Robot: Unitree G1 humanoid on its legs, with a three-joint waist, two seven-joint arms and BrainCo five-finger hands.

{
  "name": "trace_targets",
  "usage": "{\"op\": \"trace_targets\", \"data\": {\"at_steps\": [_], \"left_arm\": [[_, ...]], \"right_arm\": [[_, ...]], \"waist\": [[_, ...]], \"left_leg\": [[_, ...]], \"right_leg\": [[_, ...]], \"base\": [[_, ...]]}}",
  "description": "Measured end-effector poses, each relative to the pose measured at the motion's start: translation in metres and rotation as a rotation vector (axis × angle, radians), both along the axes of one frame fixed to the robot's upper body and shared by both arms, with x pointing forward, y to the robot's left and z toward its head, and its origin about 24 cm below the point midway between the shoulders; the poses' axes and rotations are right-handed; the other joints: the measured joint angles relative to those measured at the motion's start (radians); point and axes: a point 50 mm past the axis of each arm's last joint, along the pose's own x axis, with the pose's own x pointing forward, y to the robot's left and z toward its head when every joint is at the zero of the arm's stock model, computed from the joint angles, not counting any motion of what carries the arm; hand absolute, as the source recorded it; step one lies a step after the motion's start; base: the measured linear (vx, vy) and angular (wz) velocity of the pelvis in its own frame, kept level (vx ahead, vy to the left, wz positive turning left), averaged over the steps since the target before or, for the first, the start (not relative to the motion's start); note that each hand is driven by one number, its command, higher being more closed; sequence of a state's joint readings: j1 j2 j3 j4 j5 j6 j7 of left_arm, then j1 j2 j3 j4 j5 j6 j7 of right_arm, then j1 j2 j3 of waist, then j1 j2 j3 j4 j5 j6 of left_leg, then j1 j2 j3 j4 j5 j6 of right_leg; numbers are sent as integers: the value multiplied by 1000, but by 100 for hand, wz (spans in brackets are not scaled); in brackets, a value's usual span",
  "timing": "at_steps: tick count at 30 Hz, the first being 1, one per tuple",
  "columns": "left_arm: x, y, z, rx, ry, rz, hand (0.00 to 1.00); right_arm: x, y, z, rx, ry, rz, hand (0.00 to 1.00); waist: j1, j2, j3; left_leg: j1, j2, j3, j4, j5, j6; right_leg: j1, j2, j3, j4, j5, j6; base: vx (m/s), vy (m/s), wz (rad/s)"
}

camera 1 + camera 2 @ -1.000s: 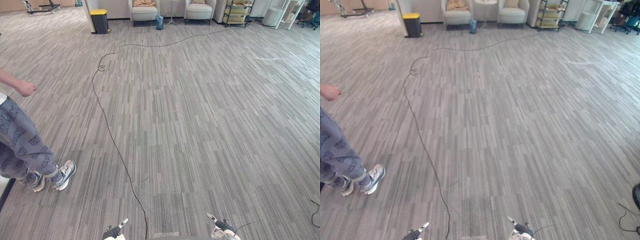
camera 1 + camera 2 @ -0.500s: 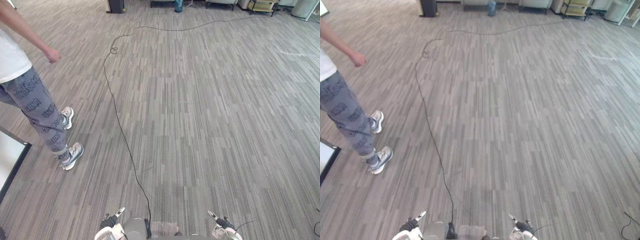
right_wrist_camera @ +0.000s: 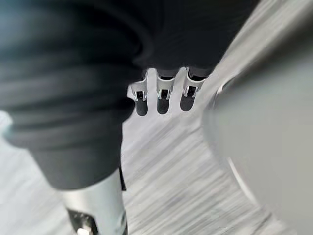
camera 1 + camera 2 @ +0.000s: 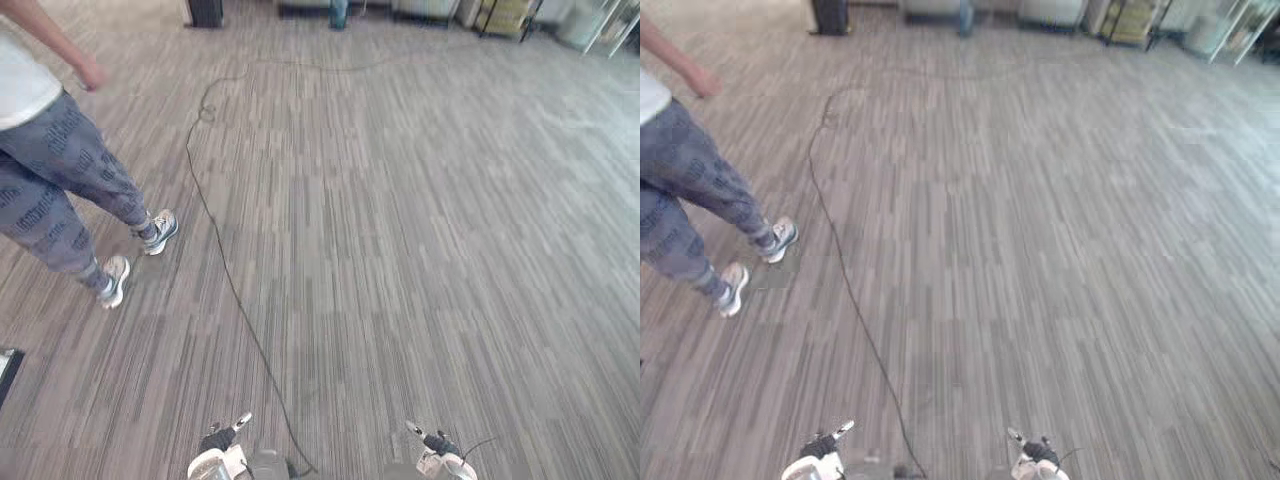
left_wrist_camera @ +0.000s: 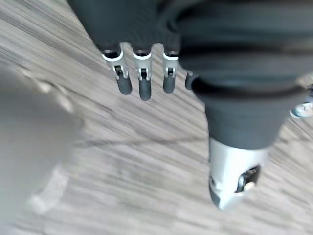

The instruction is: Pick up cushions and gather them together orderly.

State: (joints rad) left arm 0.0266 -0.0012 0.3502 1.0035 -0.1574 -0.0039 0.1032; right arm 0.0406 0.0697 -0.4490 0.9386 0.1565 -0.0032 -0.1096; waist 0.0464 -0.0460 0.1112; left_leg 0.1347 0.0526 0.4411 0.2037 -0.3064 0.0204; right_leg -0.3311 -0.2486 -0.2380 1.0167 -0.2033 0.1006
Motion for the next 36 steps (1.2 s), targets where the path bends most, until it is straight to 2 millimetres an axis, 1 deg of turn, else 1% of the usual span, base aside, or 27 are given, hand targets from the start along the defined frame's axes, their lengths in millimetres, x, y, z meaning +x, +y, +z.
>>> {"op": "trace_targets", "data": {"at_steps": [3,6,7,8,9,10,11,13,14,17,18,19,20,21,22,23,25,26,27,28,29,30,31,32,34,35,36], "left_arm": [[7,-13,-1,-36,-3,-2,0],[3,-18,-3,-52,10,-1,0],[0,-17,-4,-50,12,1,0],[-2,-25,-5,-72,22,0,0],[-4,-26,-6,-78,29,0,0],[-4,-28,-6,-84,25,12,0],[-8,-25,-7,-87,33,37,0],[-12,-20,-7,-77,41,51,0],[-11,-10,-4,-54,19,61,0],[-1,5,3,-17,-38,71,0],[-1,6,3,-18,-47,81,0],[-1,5,4,-23,-57,96,0],[0,3,4,-29,-64,103,0],[0,2,4,-29,-65,103,0],[-1,3,4,-25,-61,104,0],[-2,5,4,-18,-58,106,0],[-6,14,4,2,-45,133,0],[-9,16,3,4,-35,137,0],[-11,18,1,6,-10,134,0],[-12,16,-1,-1,9,125,0],[-14,15,-2,-4,21,121,0],[-15,13,-3,-10,35,106,0],[-13,10,-3,-14,34,92,0],[-11,9,-3,-16,34,91,0],[-3,4,-2,-29,25,69,0],[-1,2,-2,-33,21,65,0],[2,-2,-2,-37,14,48,0]], "right_arm": [[5,-6,3,-16,-23,-4,0],[6,-10,3,-20,-20,-11,0],[-5,-11,-1,-14,19,-22,0],[-6,-24,0,-40,20,-31,0],[-5,-26,2,-49,14,-32,0],[-4,-31,3,-63,5,-35,0],[-3,-35,5,-76,0,-33,0],[0,-32,4,-73,3,-23,0],[3,-24,4,-61,4,5,0],[9,-1,1,-24,8,79,0],[11,3,1,-18,3,89,0],[16,10,2,-4,-7,104,0],[17,15,2,10,-12,103,0],[17,17,2,15,-11,103,0],[11,21,-1,28,16,122,0],[9,22,-3,33,27,130,0],[-1,21,-5,39,46,107,0],[-2,21,-6,40,49,107,0],[-2,20,-6,38,46,110,0],[-3,17,-5,36,43,113,0],[-1,16,-4,30,35,111,0],[2,13,-2,15,11,108,0],[5,12,0,9,-7,112,0],[7,12,1,7,-14,116,0],[13,8,5,-9,-41,111,0],[13,7,5,-13,-42,109,0],[13,6,5,-14,-39,98,0]], "waist": [[-9,12,9],[-24,17,16],[-35,11,16],[-39,67,12],[-39,84,13],[-40,122,23],[-30,142,31],[-13,139,60],[-2,106,78],[16,40,75],[19,37,72],[23,38,72],[33,38,69],[39,37,68],[59,22,50],[63,15,34],[61,-34,-6],[62,-40,-9],[61,-45,1],[58,-25,19],[56,-20,23],[40,-13,24],[30,-8,25],[29,-8,26],[-1,-9,27],[-2,-8,28],[-2,-8,29]], "left_leg": [[129,-3,-3,-93,-3,-14],[209,-14,-56,-144,-4,-13],[248,-26,-117,-140,-4,-13],[237,36,-155,-28,-7,-22],[201,60,-169,69,-6,-23],[59,124,-216,392,68,-80],[-68,181,-254,648,202,-118],[-180,234,-251,878,154,-115],[-244,233,-234,907,108,-100],[-417,231,-135,713,49,-77],[-438,223,-123,642,49,-76],[-483,194,-132,457,58,-76],[-490,160,-159,270,101,-91],[-489,150,-178,202,126,-97],[-477,118,-214,189,254,-102],[-480,103,-209,208,240,-78],[-454,91,-133,308,120,-32],[-431,89,-117,310,105,-26],[-337,81,-75,287,69,-14],[-229,73,-53,240,39,-12],[-185,69,-44,219,33,-12],[-77,62,-30,160,33,-12],[12,61,-7,104,33,-12],[36,60,6,80,33,-12],[137,44,33,-7,33,-14],[151,41,39,-25,33,-14],[197,31,51,-58,33,-14]], "right_leg": [[-95,15,-174,-284,7,-71],[-98,66,-189,-572,121,-77],[-90,72,-161,-583,165,-182],[-65,93,-173,-525,125,-197],[-50,101,-180,-525,104,-195],[-6,137,-190,-539,53,-189],[41,176,-177,-562,25,-197],[154,233,-133,-609,-25,-216],[241,238,-110,-648,-46,-213],[392,237,-29,-781,-67,-183],[415,236,-10,-801,-70,-175],[469,228,36,-838,-79,-152],[498,209,83,-854,-100,-127],[512,200,104,-857,-115,-116],[542,172,170,-864,-145,-94],[543,158,194,-862,-144,-94],[482,92,261,-703,-89,-46],[464,84,276,-645,-75,-32],[361,65,295,-379,24,25],[261,56,281,-111,82,74],[232,53,263,-33,78,68],[173,41,176,67,58,35],[118,29,70,80,30,-4],[93,25,26,71,16,-13],[-23,5,-172,-101,-15,-56],[-35,6,-210,-165,-9,-72],[-40,26,-299,-361,33,-123]], "base": [[524,28,25],[598,-86,55],[796,-213,76],[680,-217,46],[645,-245,20],[628,-237,-10],[643,-193,-24],[725,-92,-75],[753,-79,-71],[594,-40,-70],[594,76,-97],[654,168,-111],[656,220,-115],[694,324,-140],[584,301,-109],[761,375,-114],[733,367,-72],[777,407,-81],[731,342,-85],[705,300,-85],[558,177,-62],[531,149,-42],[512,144,-38],[502,143,-30],[530,97,-11],[542,28,-3],[439,-9,-5]]}}
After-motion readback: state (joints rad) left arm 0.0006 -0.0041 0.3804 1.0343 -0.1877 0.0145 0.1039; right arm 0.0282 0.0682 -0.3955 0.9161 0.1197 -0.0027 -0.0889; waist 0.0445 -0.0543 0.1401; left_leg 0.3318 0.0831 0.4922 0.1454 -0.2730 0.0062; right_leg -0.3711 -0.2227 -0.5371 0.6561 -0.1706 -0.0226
